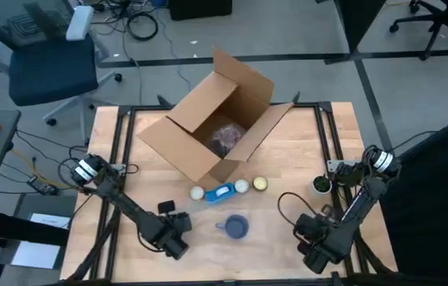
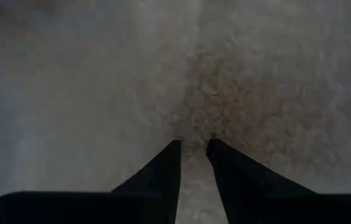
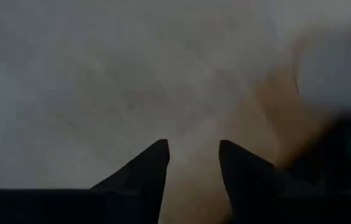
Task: Wrap mug
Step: Wrap the purple mug with the bubble wrap
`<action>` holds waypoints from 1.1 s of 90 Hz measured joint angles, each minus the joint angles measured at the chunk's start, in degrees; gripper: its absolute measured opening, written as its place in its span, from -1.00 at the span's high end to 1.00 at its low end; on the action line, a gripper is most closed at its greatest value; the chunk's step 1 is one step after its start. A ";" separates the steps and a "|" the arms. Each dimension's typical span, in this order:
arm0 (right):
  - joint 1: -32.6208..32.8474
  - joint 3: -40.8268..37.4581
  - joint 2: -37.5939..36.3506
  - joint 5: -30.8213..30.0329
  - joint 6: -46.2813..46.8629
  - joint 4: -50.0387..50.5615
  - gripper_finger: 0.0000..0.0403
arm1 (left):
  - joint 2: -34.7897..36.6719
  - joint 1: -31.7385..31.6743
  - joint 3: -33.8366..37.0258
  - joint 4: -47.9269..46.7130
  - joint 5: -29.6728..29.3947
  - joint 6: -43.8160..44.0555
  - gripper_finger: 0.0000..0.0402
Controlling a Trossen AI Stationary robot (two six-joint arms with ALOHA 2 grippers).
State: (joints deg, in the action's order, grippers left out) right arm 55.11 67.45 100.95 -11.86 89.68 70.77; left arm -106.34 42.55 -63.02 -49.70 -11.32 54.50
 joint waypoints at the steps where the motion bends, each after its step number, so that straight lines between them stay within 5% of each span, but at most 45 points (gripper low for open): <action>1: -0.28 -0.09 0.00 -0.06 -0.33 0.02 0.38 | 0.06 0.21 0.01 -0.47 0.26 0.33 0.60; 19: -6.53 -3.71 0.00 -4.14 -1.67 0.12 0.35 | 2.10 3.49 -0.35 -10.27 1.78 5.00 0.60; 51: -21.24 -7.39 0.00 -8.68 -8.72 -13.39 0.18 | 3.60 4.62 -4.57 -12.13 -7.71 7.28 0.60; 76: -26.76 -9.30 0.01 5.03 -10.72 -25.81 -0.06 | 3.41 5.86 -4.46 -4.84 -16.23 6.80 0.60; 88: -27.16 -11.40 -0.15 4.61 -7.58 -26.12 -0.01 | 3.02 6.57 -4.46 1.39 -18.85 2.04 0.60; 99: -27.34 -11.77 -0.11 2.84 -7.82 -26.04 0.25 | 2.66 6.68 -4.46 3.64 -20.17 -0.53 0.60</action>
State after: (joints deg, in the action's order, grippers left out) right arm 27.77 55.68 100.84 -9.02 81.86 44.73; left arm -103.68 49.23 -67.48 -46.06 -31.50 53.98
